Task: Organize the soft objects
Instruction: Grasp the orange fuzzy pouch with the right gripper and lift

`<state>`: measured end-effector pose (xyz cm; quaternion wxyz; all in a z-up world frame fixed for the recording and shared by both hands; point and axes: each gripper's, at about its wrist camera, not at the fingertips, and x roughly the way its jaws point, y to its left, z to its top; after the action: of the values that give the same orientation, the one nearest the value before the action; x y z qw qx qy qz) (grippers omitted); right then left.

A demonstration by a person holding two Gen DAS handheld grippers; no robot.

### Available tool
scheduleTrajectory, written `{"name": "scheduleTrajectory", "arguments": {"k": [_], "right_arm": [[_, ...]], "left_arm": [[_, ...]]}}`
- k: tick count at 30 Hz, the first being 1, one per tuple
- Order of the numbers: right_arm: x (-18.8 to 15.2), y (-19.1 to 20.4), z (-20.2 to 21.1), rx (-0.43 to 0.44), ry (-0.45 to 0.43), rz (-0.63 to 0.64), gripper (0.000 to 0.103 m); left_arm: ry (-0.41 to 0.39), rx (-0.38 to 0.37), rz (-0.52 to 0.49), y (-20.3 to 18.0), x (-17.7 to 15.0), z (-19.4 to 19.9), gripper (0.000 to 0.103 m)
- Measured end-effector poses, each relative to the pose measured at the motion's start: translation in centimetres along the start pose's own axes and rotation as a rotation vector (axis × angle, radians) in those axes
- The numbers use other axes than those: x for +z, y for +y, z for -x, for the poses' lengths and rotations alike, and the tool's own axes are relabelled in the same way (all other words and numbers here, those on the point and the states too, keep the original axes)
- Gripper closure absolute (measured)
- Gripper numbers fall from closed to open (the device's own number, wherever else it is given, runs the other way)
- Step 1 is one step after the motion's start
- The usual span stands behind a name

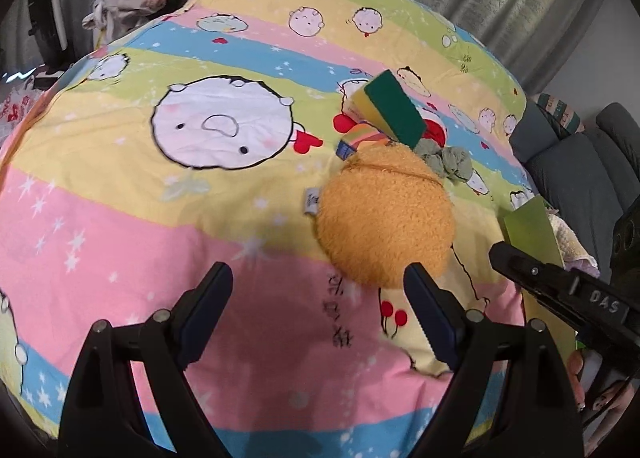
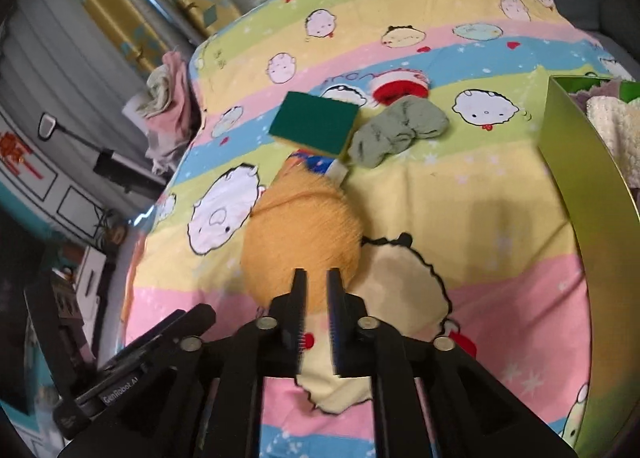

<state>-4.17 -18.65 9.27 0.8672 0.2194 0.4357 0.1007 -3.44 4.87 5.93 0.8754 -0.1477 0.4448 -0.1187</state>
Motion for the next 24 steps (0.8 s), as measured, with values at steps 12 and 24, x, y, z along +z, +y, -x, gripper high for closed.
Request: {"name": "scheduleTrajectory", "arguments": {"k": [12,24], "right_arm": [[4.8,-0.5,-7.4,0.032,0.141,-0.043,0.037],[3.8,-1.6,-7.5,0.094,0.149,-0.103,0.056]], "left_arm": [[0.115,-0.015,-0.059,-2.0,3.1,-7.3,0.018],[0.067,-0.103,-0.123,-4.8,2.5,-6.0,0.071]]}}
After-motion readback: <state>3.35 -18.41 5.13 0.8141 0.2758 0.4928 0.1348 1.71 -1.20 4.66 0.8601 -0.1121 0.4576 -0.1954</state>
